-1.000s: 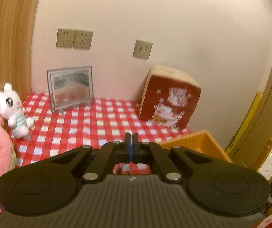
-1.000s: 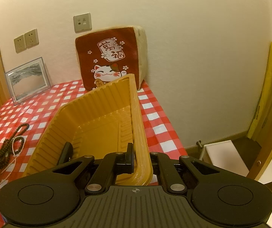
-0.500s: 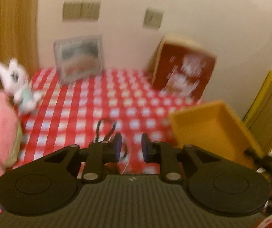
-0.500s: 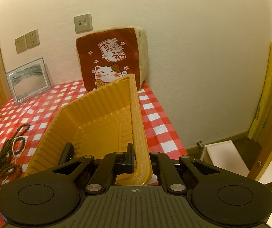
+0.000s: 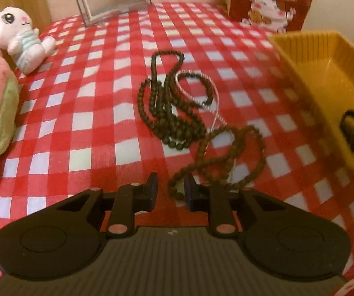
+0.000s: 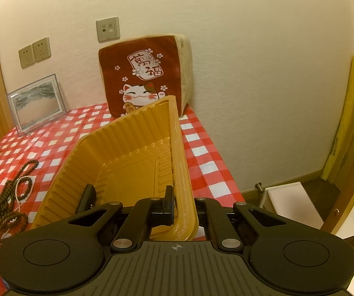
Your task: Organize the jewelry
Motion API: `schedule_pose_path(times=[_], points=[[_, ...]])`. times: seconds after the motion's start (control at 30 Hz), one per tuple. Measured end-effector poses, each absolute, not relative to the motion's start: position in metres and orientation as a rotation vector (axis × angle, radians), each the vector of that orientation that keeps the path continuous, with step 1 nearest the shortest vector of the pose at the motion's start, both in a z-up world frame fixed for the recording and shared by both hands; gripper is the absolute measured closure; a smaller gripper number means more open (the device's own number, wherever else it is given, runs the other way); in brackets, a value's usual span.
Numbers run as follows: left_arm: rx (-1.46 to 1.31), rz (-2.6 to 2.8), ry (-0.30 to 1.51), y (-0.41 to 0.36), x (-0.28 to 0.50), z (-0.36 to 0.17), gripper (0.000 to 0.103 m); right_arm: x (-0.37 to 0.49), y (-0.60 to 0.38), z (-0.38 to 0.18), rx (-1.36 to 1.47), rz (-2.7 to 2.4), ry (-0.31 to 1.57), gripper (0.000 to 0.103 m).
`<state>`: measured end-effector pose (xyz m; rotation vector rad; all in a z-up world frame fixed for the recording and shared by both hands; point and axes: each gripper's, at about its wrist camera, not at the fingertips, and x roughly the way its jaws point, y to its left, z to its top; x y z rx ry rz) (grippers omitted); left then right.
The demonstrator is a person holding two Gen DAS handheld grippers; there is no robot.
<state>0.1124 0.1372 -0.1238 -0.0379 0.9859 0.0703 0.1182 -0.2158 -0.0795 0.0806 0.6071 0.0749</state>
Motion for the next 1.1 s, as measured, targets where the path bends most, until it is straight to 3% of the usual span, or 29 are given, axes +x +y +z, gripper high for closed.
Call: schedule_pose_path(times=[0.17, 0.3, 0.5, 1.1], points=[[-0.034, 0.072, 0.954, 0.137, 0.12, -0.127, 0.083, 0.119, -0.216, -0.079, 0.084, 0.071, 0.609, 0.098], [-0.003, 0.022, 0.961, 0.134, 0.123, -0.127, 0.095, 0.119, -0.217, -0.08, 0.086, 0.069, 0.611, 0.098], [-0.023, 0.026, 0.954, 0.13, 0.119, -0.118, 0.098, 0.119, -0.217, -0.08, 0.086, 0.069, 0.612, 0.098], [-0.118, -0.095, 0.565, 0.103, 0.107, 0.048, 0.098, 0.119, -0.217, -0.079, 0.088, 0.078, 0.61, 0.098]])
